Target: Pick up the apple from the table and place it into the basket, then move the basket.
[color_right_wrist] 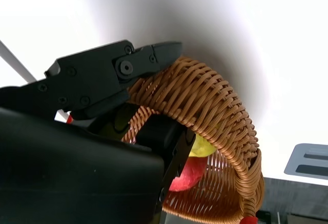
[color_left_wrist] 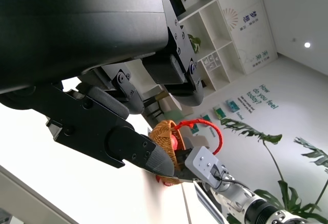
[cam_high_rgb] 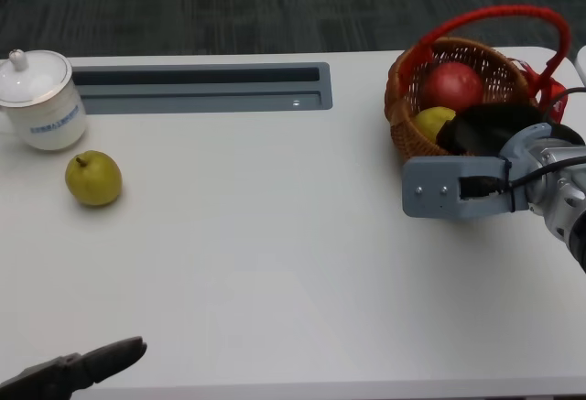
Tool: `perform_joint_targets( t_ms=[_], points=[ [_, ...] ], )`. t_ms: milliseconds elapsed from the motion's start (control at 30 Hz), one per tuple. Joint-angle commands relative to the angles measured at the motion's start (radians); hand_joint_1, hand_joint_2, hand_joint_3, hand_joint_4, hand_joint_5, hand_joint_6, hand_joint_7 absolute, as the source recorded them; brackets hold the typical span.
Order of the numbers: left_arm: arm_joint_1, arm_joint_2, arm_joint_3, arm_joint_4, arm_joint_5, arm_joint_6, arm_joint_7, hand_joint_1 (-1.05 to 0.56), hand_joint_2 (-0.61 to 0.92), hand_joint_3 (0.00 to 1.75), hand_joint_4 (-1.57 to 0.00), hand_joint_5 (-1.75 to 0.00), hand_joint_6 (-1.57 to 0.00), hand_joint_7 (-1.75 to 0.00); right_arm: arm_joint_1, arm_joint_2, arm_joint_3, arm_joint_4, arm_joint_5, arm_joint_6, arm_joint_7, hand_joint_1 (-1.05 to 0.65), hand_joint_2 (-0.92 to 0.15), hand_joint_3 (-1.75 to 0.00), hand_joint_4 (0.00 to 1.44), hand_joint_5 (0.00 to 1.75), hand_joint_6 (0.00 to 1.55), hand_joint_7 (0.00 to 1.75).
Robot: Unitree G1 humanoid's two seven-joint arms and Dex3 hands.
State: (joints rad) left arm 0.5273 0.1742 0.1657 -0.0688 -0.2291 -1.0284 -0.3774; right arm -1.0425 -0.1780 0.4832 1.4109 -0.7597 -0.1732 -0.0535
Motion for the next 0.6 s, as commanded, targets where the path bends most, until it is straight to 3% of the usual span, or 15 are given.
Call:
perform_joint_targets(
  t_ms=[33, 233, 367, 500, 600],
  points=[
    [0.016, 0.003, 0.001, -0.009, 0.0, 0.005, 0.017, -0.43, 0.76, 0.0, -0.92, -0.01, -0.82, -0.01, 0.004, 0.006, -0.021, -0.005, 0.023, 0.009, 0.035, -0.66, -0.83, -0.01, 0.68, 0.0, 0.59, 0.0],
    [-0.01, -0.007, -0.008, 0.019, 0.013, 0.013, 0.021, -0.44, 0.76, 0.0, -0.92, -0.01, -0.82, -0.01, -0.004, 0.013, -0.028, -0.007, 0.024, 0.002, 0.059, -0.91, -0.84, -0.01, 0.41, 0.0, 0.38, 0.0],
    [-0.037, -0.014, -0.015, 0.029, 0.03, 0.024, 0.027, -0.45, 0.76, 0.0, -0.92, -0.01, -0.83, -0.01, -0.022, -0.001, -0.083, -0.013, 0.078, -0.024, 0.095, -1.01, -0.88, -0.01, 0.27, 0.0, 0.28, 0.0],
    [-0.061, -0.013, -0.021, 0.035, 0.044, 0.037, 0.027, -0.46, 0.76, 0.0, -0.92, 0.0, -0.84, -0.01, -0.039, -0.022, -0.138, -0.02, 0.131, -0.057, 0.137, -1.01, -0.89, -0.01, 0.21, 0.0, 0.24, 0.0],
    [-0.091, -0.006, -0.029, 0.049, 0.039, 0.044, 0.024, -0.45, 0.75, 0.0, -0.93, -0.01, -0.86, -0.01, -0.045, -0.039, -0.177, -0.028, 0.173, -0.096, 0.164, -0.97, -0.86, 0.0, 0.25, 0.02, 0.26, 0.01]
  ],
)
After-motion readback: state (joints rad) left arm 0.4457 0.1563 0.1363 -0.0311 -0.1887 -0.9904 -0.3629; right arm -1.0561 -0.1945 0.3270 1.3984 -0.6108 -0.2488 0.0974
